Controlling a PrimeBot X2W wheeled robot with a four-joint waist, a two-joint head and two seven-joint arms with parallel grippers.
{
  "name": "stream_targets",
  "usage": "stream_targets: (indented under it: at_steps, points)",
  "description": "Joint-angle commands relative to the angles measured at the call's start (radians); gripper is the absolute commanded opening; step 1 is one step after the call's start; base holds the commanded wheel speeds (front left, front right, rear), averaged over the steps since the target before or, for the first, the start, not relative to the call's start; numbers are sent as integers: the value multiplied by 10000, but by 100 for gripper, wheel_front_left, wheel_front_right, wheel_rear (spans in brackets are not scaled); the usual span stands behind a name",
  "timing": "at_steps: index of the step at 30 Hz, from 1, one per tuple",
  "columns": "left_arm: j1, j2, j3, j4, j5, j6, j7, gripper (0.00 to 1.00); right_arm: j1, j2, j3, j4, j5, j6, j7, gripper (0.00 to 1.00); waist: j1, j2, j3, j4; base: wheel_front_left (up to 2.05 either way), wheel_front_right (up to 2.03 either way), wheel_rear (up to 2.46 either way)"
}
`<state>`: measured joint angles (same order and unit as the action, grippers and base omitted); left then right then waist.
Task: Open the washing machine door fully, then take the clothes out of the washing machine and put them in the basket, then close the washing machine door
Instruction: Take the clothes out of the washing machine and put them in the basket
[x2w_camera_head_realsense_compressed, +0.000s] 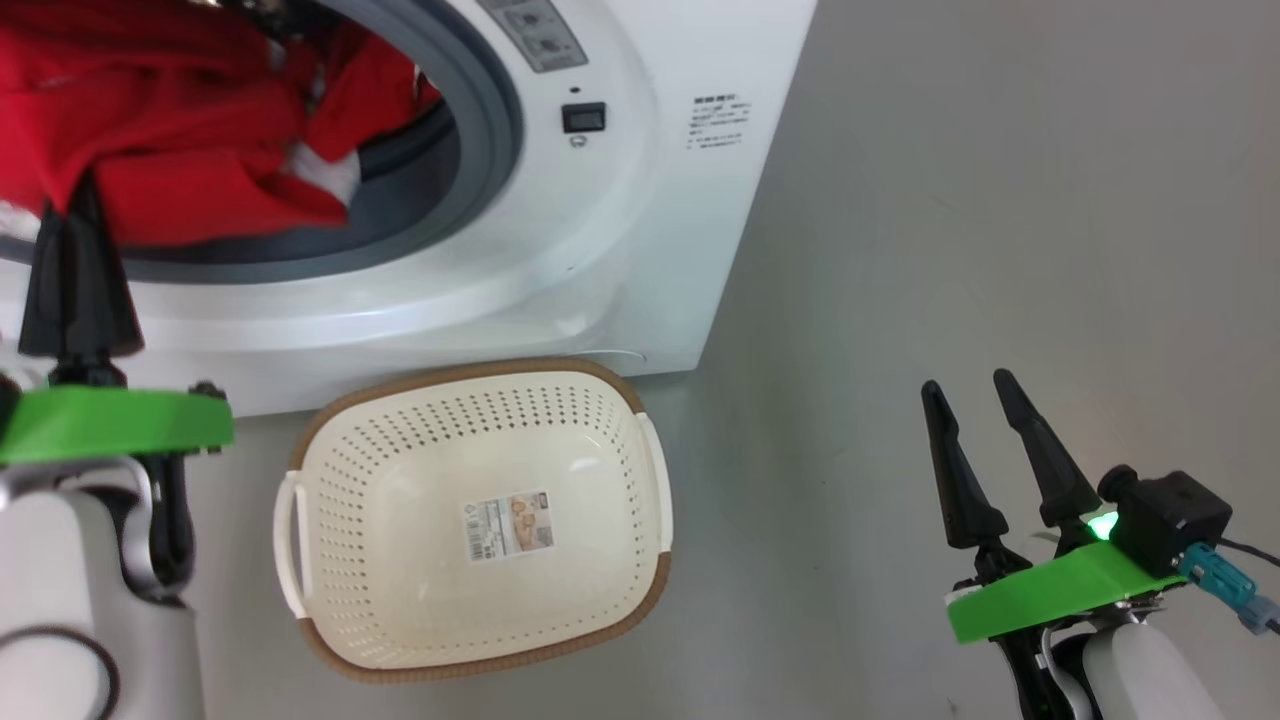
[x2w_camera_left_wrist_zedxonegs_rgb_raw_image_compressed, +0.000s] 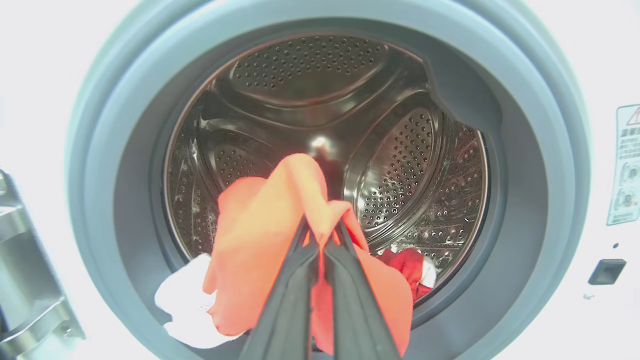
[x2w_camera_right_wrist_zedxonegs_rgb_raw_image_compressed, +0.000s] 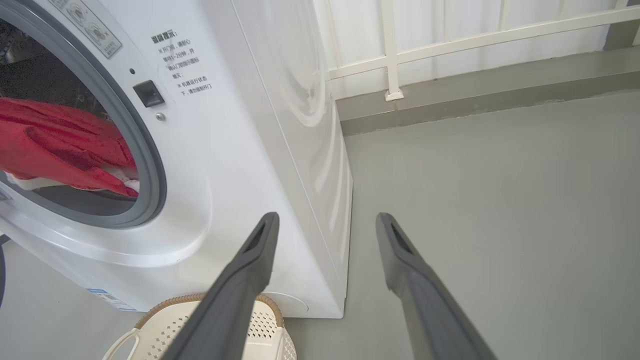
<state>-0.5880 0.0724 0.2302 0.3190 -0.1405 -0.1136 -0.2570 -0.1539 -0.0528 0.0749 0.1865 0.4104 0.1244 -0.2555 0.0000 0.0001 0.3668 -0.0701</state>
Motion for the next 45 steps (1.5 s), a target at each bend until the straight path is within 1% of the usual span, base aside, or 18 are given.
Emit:
stream_targets:
  at_steps: [1,10,16,24,29,32,44,45]
  points:
    - [472,199,312,-710,79,-77,-47,0,166,-50,192,-204,-79,63,-63,100,0,-1,-301,299,0,0,0]
    - [1884,-141,59,-2975,-89,-162,-47,0,405,-91,151,-201,-69,63,-63,100,0,-1,-510,516,0,0,0]
    - [2481,-203,-340,-3607,-280,-167,-47,0,439,-116,164,-196,-58,63,-63,100,0,-1,-549,556,0,0,0]
    - [2886,-218,-937,-2403,-431,-169,-47,0,347,-97,323,-179,-31,63,-63,100,0,-1,-416,443,0,0,0]
    - [2979,-220,-1430,-1465,-578,-169,-47,0,274,-82,314,-215,1,63,-63,100,0,-1,-124,289,0,0,0]
    - [2928,-220,-1693,-833,-555,-170,-47,0,192,-62,305,-255,4,63,-63,100,0,-1,128,198,0,0,0]
    - [1858,-221,-1986,1824,-354,-170,-47,0,-335,11,164,-517,4,63,-63,100,0,-1,1596,-148,0,0,0]
    - [1707,-221,-1975,2077,-377,-170,-47,2,-391,14,154,-537,6,63,-63,100,0,-1,1755,-167,0,0,0]
